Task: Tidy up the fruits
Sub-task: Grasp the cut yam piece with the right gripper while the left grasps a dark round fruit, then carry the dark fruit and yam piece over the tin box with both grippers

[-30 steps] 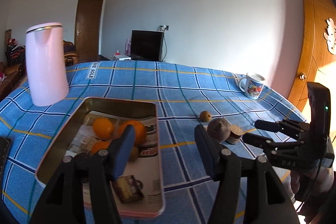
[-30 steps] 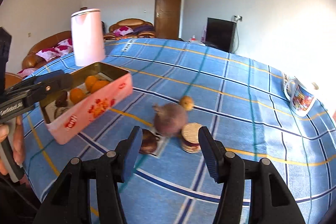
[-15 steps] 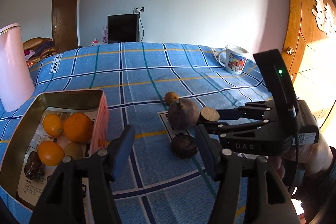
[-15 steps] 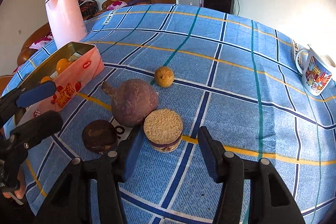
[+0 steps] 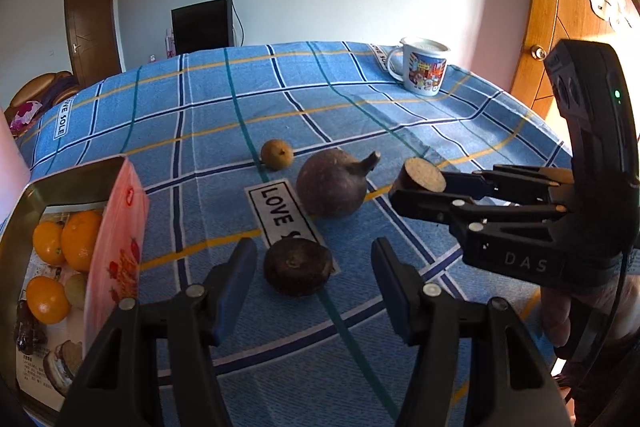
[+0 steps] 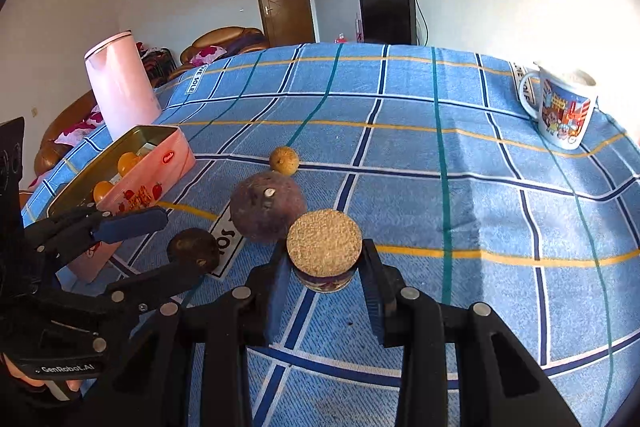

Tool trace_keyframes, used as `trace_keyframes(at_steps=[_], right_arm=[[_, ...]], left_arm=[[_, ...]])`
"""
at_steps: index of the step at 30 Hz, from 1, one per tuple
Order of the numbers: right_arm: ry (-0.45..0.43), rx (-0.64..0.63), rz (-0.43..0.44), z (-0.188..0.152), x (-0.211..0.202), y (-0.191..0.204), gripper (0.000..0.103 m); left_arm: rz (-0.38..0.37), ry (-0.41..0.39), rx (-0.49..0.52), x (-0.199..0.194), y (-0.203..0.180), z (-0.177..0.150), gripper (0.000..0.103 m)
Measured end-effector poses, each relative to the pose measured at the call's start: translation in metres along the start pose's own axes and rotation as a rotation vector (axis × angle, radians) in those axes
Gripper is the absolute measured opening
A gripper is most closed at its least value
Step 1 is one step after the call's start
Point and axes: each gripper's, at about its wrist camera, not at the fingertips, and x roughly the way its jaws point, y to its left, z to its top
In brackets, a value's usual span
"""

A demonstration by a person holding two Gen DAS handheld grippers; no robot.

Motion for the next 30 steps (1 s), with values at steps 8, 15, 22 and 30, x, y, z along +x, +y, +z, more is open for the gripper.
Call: trace_keyframes(at_steps=[8, 15, 22, 30], right_arm=[[-0.006, 0.033, 0.051, -0.005, -0.001, -0.004, 0.036], [-0.024, 0.034, 0.054, -0.006, -0.004, -0.004, 0.036], [-0.072, 0.024, 0.063, -0.008, -0.013, -0.002, 0.036], [-0.188, -0.008, 0.063, -0.011, -0.033, 0.005, 0.036]], left_arm=[[-0.007, 0.059, -0.043, 0.012, 0.007, -0.001, 0.040], [-0.014, 0.010, -0.050, 0.002, 0.008, -0.002, 0.040], [-0.013, -0.084, -0.066, -0.015, 0.011, -0.003, 0.040], [0.039, -0.198, -0.022, -0.036, 0.003, -0.007, 0.040]])
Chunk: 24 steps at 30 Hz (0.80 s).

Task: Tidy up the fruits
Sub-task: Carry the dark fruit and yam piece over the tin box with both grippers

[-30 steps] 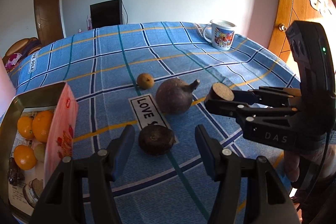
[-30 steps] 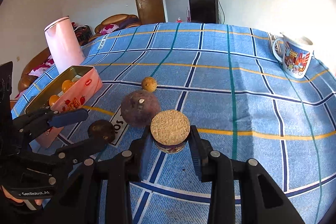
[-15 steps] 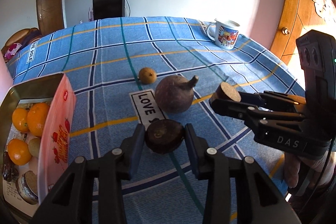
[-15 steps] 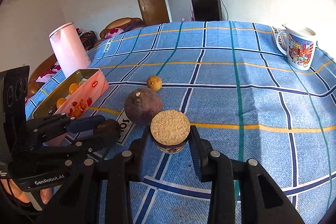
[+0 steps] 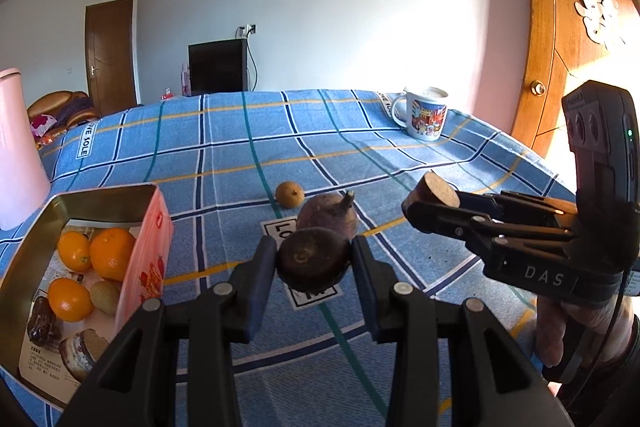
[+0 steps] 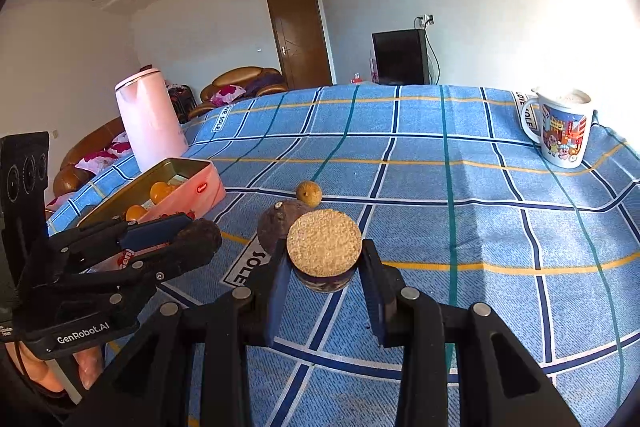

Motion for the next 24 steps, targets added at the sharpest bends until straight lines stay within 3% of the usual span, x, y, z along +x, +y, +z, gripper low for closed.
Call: trace_keyframes(at_steps=[24], right_arm=[[-0.204, -0.085, 0.040, -0.004, -0.031, 0.025, 0.036]], left_arm=[[0.091, -0.175, 0.033, -0.042, 0.001, 0.001, 0.040]])
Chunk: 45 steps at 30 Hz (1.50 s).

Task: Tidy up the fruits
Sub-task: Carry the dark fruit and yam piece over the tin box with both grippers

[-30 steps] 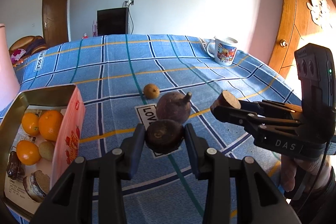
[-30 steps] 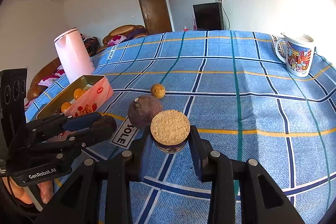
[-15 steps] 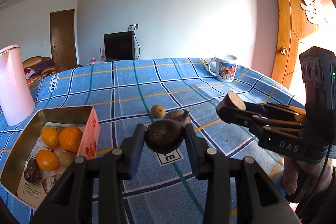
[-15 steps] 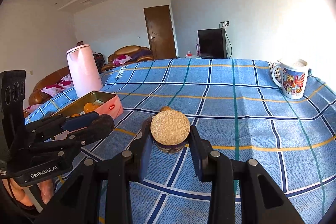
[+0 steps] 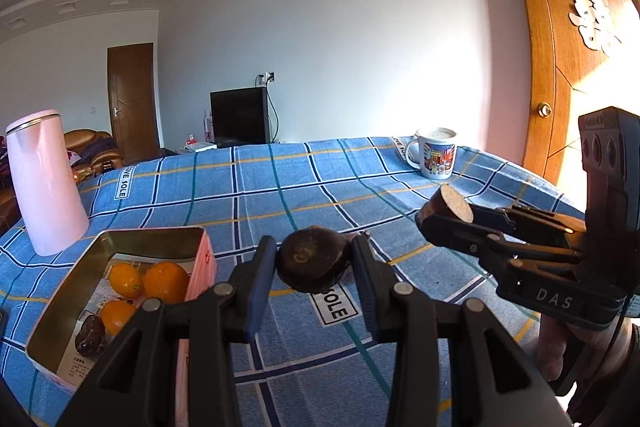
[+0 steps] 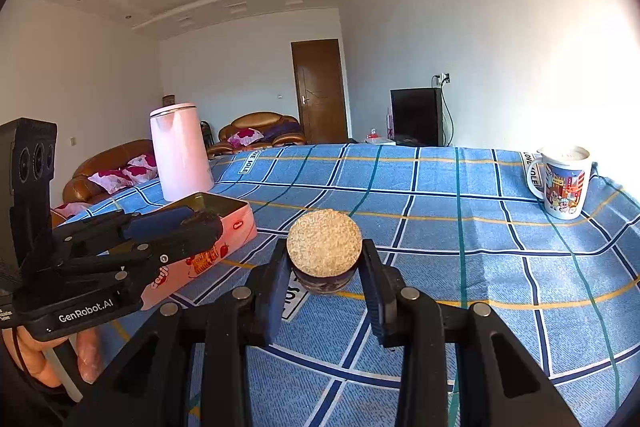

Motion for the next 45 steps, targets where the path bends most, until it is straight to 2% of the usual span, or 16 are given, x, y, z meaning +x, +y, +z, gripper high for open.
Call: trace_keyframes(at_steps=[10, 20, 45], right_arm=[[-0.023, -0.015, 0.023, 0.006, 0.000, 0.015, 0.036], [-0.030, -0.051, 0.065, 0.020, 0.014, 0.041, 0.036], [0.067, -0.180, 0.193, 0.036, 0.083, 0.125, 0.036]], left_arm=[[0.038, -0.037, -0.018, -0.012, 0.014, 0.005, 0.040], [0.089, -0.038, -0.074, -0.020, 0.045, 0.004, 0.040], [0.198, 0.000, -0.194, -0.027, 0.129, -0.007, 0.040]])
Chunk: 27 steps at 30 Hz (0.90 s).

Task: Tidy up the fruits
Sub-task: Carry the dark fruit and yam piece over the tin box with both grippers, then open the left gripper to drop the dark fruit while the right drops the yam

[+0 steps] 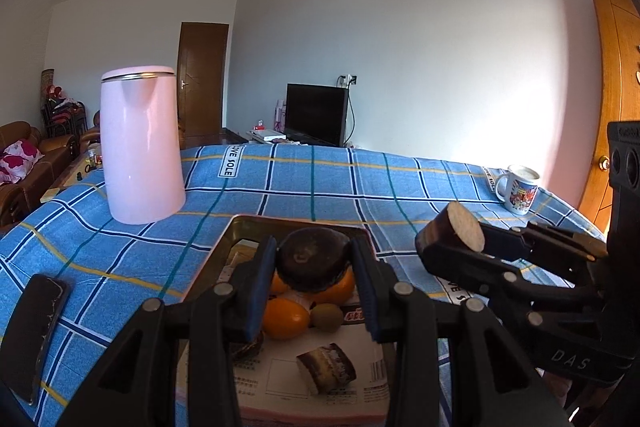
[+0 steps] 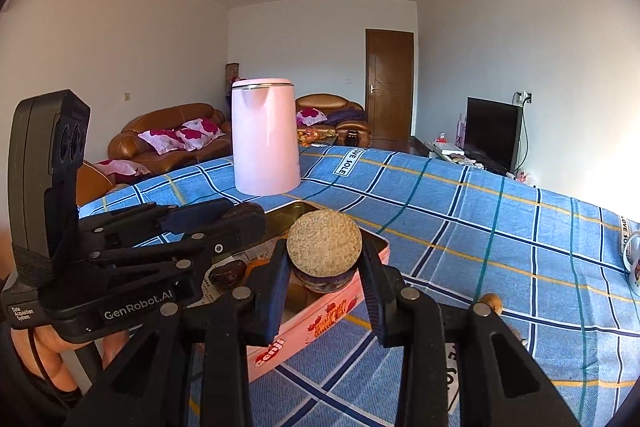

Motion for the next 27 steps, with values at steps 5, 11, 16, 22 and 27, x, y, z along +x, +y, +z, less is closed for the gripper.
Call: trace_keyframes(at_steps=[5, 11, 16, 22, 27], right_arm=[[0.029, -0.012, 0.021, 0.002, 0.016, 0.010, 0.036], [0.067, -0.029, 0.031, 0.003, 0.035, 0.017, 0.036], [0.109, -0.037, 0.032, 0.003, 0.048, 0.022, 0.036], [0.146, -0.051, 0.037, 0.003, 0.061, 0.028, 0.036], [0.170, -0.056, 0.043, 0.000, 0.066, 0.031, 0.036]], left_arm=[[0.019, 0.034, -0.015, 0.009, 0.014, 0.001, 0.040], [0.027, 0.069, -0.029, 0.018, 0.025, 0.002, 0.040], [0.027, 0.103, -0.043, 0.026, 0.033, 0.001, 0.040], [0.035, 0.132, -0.049, 0.033, 0.040, 0.000, 0.040], [0.030, 0.153, -0.057, 0.036, 0.044, 0.000, 0.040]])
